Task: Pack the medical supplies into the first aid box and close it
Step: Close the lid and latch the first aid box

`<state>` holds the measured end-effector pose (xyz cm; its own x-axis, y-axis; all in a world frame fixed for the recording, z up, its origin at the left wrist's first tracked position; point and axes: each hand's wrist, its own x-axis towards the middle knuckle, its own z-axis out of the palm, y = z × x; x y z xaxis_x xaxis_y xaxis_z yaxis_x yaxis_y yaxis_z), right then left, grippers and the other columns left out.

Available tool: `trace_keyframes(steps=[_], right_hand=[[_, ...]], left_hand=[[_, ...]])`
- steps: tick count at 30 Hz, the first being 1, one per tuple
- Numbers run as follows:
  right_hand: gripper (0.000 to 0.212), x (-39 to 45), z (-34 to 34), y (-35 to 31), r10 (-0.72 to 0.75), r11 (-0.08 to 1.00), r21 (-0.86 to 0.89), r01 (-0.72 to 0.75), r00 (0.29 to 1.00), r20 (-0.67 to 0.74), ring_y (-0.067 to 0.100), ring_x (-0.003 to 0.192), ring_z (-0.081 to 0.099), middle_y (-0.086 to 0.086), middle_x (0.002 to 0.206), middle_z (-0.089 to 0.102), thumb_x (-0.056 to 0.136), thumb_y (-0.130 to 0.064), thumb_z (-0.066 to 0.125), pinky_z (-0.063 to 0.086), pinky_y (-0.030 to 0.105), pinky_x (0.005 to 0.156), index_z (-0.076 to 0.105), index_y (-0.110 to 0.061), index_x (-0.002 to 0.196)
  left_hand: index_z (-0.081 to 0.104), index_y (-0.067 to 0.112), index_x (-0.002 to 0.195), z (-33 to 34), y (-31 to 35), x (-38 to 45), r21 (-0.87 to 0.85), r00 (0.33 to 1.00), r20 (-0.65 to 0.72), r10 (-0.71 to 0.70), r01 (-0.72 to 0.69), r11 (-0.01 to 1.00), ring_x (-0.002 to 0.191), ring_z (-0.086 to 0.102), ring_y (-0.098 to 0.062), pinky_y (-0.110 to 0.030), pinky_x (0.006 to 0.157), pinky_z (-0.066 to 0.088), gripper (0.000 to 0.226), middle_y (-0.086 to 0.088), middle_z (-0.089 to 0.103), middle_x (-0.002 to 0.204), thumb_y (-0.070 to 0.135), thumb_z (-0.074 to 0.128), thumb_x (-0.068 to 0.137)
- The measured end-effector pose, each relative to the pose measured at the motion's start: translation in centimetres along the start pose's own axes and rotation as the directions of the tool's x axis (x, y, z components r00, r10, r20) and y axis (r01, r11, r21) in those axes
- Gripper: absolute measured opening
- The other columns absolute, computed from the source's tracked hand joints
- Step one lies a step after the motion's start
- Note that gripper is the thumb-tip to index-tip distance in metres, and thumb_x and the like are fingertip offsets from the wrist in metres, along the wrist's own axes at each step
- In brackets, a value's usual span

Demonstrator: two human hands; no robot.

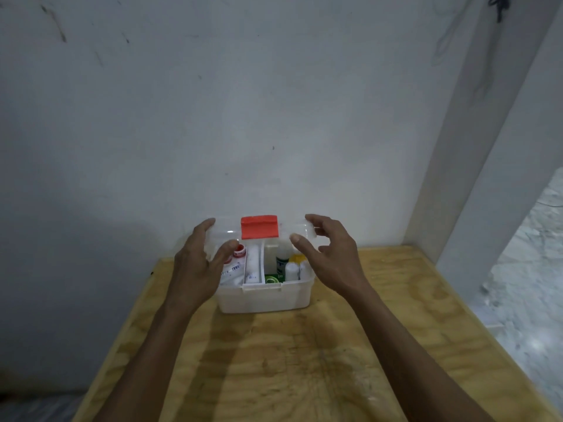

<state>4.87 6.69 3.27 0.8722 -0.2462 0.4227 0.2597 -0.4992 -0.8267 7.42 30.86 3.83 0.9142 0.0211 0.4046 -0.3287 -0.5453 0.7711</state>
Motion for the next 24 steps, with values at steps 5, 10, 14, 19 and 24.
trace_keyframes(steps=[5, 10, 14, 19, 24], right_hand=[[0.055, -2.5, 0.4, 1.4, -0.028, 0.999, -0.017, 0.028, 1.0, -0.007, 0.004, 0.114, 0.053, -0.011, 0.128, 0.054, 0.081, -0.04, 0.076, 0.052, 0.021, 0.085, 0.056, -0.029, 0.13], [0.047, -4.3, 1.2, 2.8, -0.064, 0.997, -0.046, 0.064, 0.998, -0.014, 0.001, 0.114, 0.052, -0.011, 0.127, 0.053, 0.083, -0.044, 0.073, 0.055, 0.03, 0.09, 0.058, -0.034, 0.127], [0.049, -4.7, 1.6, 3.1, -0.076, 0.989, -0.131, 0.075, 0.997, -0.008, -0.01, 0.111, 0.043, -0.018, 0.128, 0.046, 0.085, -0.049, 0.07, 0.05, 0.021, 0.092, 0.055, -0.04, 0.13], [0.046, -4.8, 2.1, 2.4, -0.118, 0.958, -0.257, 0.129, 0.991, 0.058, 0.005, 0.13, 0.039, -0.007, 0.147, 0.045, 0.09, -0.05, 0.061, 0.035, 0.022, 0.099, 0.058, -0.03, 0.131], [0.036, -5.2, 2.4, 2.8, -0.204, 0.941, -0.264, 0.212, 0.977, 0.055, 0.012, 0.138, 0.039, -0.002, 0.143, 0.053, 0.095, -0.038, 0.06, 0.036, 0.033, 0.11, 0.063, -0.02, 0.127]], left_hand=[[0.046, 0.025, 0.14, 0.4, -1.2, -2.3, 0.033, 1.0, 0.024, 0.004, -0.005, 0.999, 0.129, 0.048, -0.023, -0.044, 0.104, 0.044, 0.063, -0.002, 0.049, 0.145, 0.04, 0.07, 0.083], [0.054, 0.023, 0.13, 1.1, -2.7, -3.9, 0.082, 0.996, 0.049, 0.073, -0.077, 0.994, 0.131, 0.046, -0.02, -0.03, 0.099, 0.039, 0.056, -0.001, 0.05, 0.143, 0.036, 0.074, 0.079], [0.052, 0.028, 0.136, 1.3, -4.0, -3.9, 0.109, 0.995, 0.084, 0.057, -0.066, 0.992, 0.138, 0.037, -0.02, -0.034, 0.103, 0.037, 0.06, 0.001, 0.04, 0.152, 0.042, 0.07, 0.08], [0.047, 0.029, 0.141, 1.3, -4.4, -4.2, 0.139, 0.993, 0.096, 0.062, -0.075, 0.987, 0.14, 0.035, -0.021, -0.034, 0.102, 0.038, 0.065, 0.0, 0.033, 0.156, 0.039, 0.071, 0.082], [0.045, 0.03, 0.143, 1.6, -4.3, -4.7, 0.129, 0.992, 0.097, 0.082, -0.094, 0.987, 0.141, 0.034, -0.022, -0.042, 0.105, 0.04, 0.062, 0.001, 0.031, 0.157, 0.05, 0.059, 0.085]])
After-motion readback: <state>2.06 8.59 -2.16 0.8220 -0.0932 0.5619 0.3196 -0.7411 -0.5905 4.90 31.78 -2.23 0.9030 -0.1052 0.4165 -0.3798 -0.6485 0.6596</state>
